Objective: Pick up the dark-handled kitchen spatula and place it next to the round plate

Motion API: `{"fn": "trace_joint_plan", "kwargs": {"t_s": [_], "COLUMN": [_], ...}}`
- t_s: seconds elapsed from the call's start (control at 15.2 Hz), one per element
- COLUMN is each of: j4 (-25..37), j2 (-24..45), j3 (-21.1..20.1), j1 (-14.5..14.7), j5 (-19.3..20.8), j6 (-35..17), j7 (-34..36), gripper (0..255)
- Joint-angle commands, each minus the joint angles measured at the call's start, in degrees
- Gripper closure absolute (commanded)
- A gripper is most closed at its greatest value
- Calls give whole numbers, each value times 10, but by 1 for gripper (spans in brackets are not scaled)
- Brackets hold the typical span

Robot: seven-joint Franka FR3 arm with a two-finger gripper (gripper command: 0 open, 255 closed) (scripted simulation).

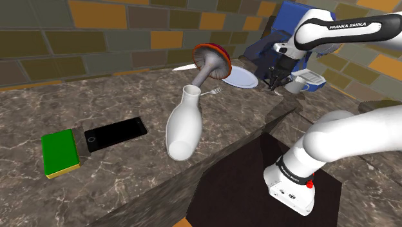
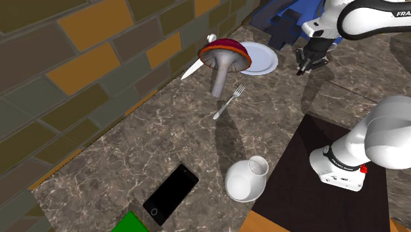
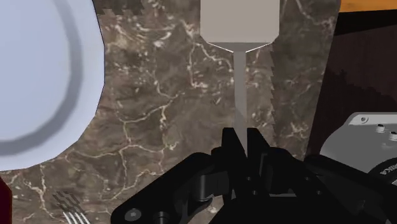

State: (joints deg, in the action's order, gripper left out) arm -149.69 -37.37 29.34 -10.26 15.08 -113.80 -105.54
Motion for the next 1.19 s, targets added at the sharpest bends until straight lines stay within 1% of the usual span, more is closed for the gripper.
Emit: {"fn": "trace_joint_plan", "kwargs": {"t_s": [0.0,0.26,0.53,1.12], "j4": [10,43,87,43], "j2": [6,30,66,103], "j3": [29,82,140,174], "j1": [-15,-29,-33,-24], "j5": [16,35,42,45], "j6": [1,2,1,-79], "j7": [-35,-96,-160,-169], "gripper": [255,255,255,255]}}
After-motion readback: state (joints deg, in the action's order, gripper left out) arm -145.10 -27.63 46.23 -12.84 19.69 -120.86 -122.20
